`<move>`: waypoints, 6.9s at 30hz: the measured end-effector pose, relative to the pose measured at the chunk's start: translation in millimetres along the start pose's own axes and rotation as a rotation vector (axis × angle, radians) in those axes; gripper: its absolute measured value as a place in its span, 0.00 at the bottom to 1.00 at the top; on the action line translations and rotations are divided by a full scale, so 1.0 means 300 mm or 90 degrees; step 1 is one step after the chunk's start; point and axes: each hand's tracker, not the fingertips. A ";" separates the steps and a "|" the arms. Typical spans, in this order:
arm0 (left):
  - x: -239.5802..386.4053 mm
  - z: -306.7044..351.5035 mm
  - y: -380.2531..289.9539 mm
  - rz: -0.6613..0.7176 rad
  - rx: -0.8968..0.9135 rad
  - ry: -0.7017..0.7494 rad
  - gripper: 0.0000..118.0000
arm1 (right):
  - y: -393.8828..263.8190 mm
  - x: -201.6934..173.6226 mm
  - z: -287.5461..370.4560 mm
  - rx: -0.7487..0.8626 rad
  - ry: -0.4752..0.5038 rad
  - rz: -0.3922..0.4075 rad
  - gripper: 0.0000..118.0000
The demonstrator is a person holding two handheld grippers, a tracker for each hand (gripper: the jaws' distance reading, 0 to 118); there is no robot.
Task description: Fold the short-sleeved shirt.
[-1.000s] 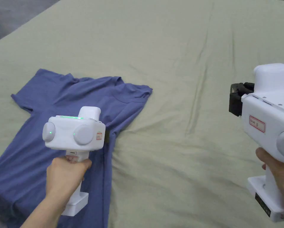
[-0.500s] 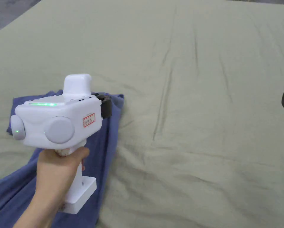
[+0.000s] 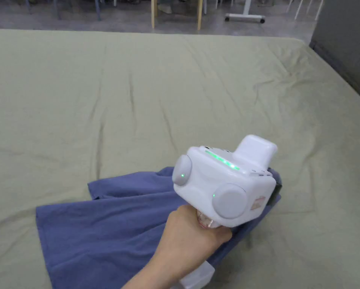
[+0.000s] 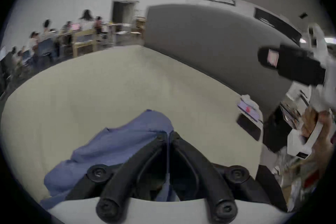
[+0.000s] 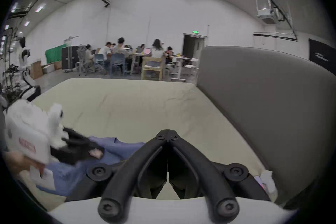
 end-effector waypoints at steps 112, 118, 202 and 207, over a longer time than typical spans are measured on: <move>-0.360 1.592 0.315 0.155 0.480 0.420 0.00 | 0.794 0.091 0.097 0.159 0.079 -0.094 0.04; -0.519 1.693 0.618 0.143 0.475 0.514 0.00 | 1.113 0.084 -0.028 0.166 0.094 -0.108 0.04; -0.259 1.167 -0.875 0.425 0.012 0.560 0.40 | -0.396 -0.303 0.243 -0.230 0.183 0.038 0.02; -0.481 1.007 -0.953 0.481 -0.060 0.526 0.77 | -0.396 -0.327 0.222 -0.236 0.198 0.056 0.02</move>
